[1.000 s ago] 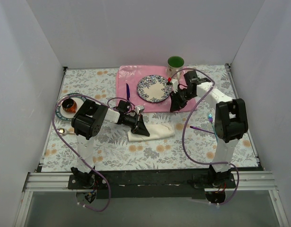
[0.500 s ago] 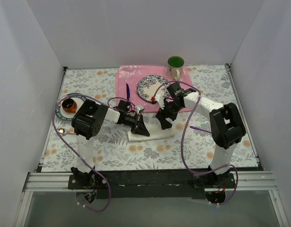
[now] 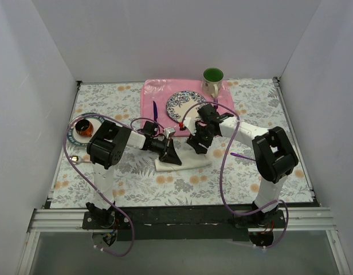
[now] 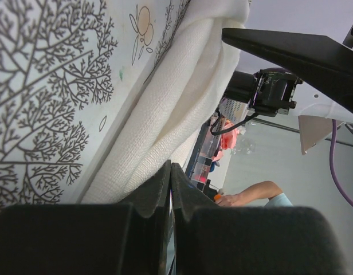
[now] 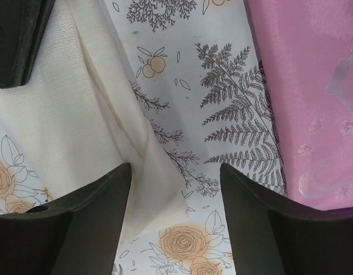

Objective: Fold the napkin into a case and place the utensils inside
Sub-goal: Stuff the top corner of the smaller-rectangle-folded napkin at the center of the board.

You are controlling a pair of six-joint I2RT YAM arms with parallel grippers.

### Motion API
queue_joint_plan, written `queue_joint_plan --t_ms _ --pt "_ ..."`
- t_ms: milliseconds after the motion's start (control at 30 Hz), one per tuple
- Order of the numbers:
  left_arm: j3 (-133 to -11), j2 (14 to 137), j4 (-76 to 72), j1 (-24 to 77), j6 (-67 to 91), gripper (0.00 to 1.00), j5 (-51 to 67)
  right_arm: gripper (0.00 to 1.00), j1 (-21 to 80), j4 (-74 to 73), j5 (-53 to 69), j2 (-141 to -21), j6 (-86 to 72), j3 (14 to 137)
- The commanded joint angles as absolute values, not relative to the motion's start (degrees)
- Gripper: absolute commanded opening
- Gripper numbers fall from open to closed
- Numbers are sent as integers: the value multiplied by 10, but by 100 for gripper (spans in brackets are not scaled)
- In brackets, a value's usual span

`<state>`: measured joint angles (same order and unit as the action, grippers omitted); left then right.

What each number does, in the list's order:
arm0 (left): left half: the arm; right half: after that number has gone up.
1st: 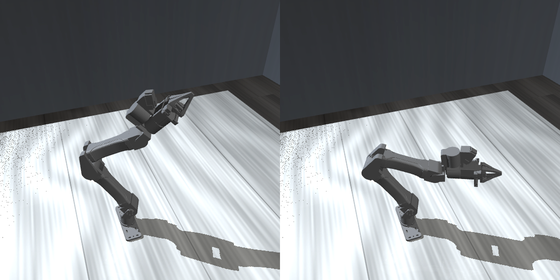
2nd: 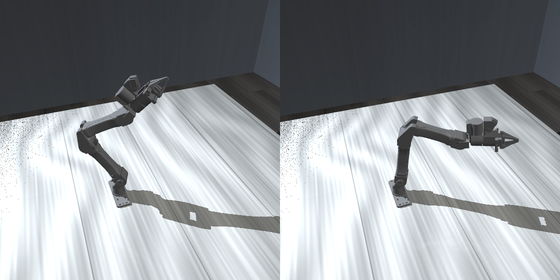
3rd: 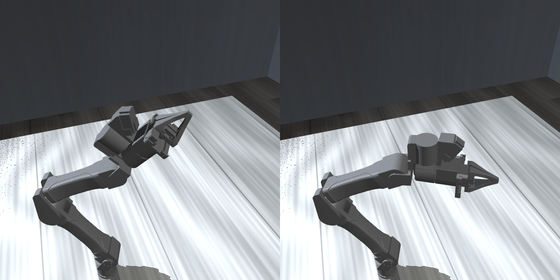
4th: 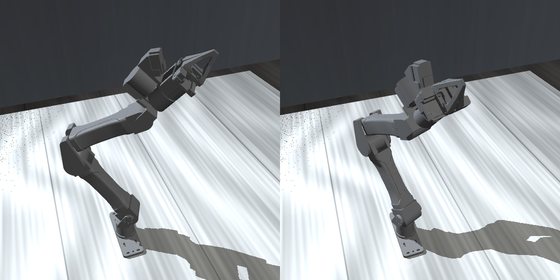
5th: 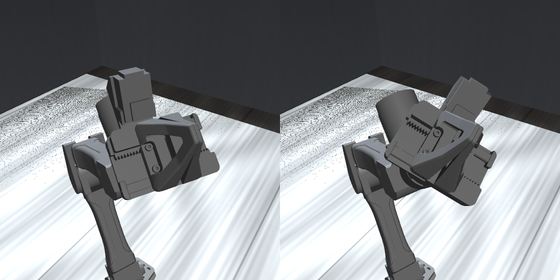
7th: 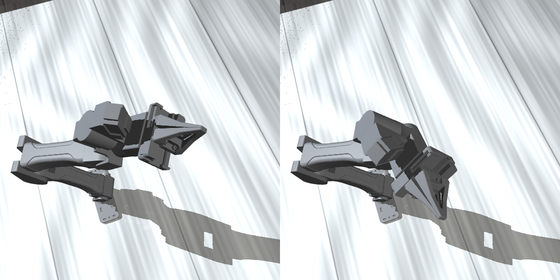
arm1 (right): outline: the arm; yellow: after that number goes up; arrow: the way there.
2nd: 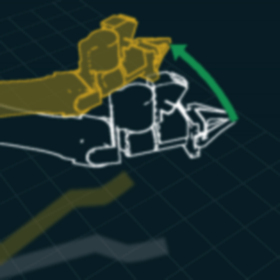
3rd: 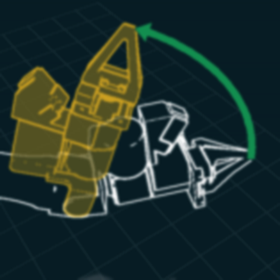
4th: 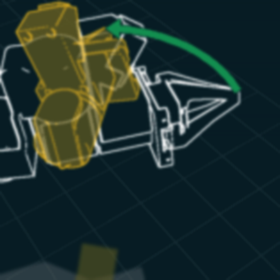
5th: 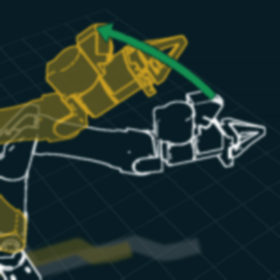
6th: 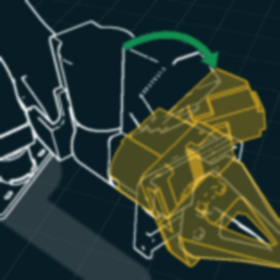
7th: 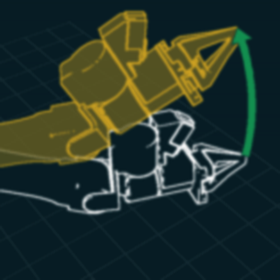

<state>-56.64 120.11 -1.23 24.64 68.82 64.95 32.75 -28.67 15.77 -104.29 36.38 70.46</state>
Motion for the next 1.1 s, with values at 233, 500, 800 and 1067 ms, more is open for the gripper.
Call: queue_joint_plan --t_ms 233,500,800,1067 --pt "-553 1227 28 243 663 0 566 89 335 -344 210 -1002 356 730" --pt "-557 1230 27 243 664 0 567 82 339 -315 148 -1010 366 693" --pt "-555 1227 27 243 665 0 569 58 343 -270 105 -1019 369 667" --pt "-554 1227 27 243 665 0 568 40 350 -285 114 -1008 351 678"
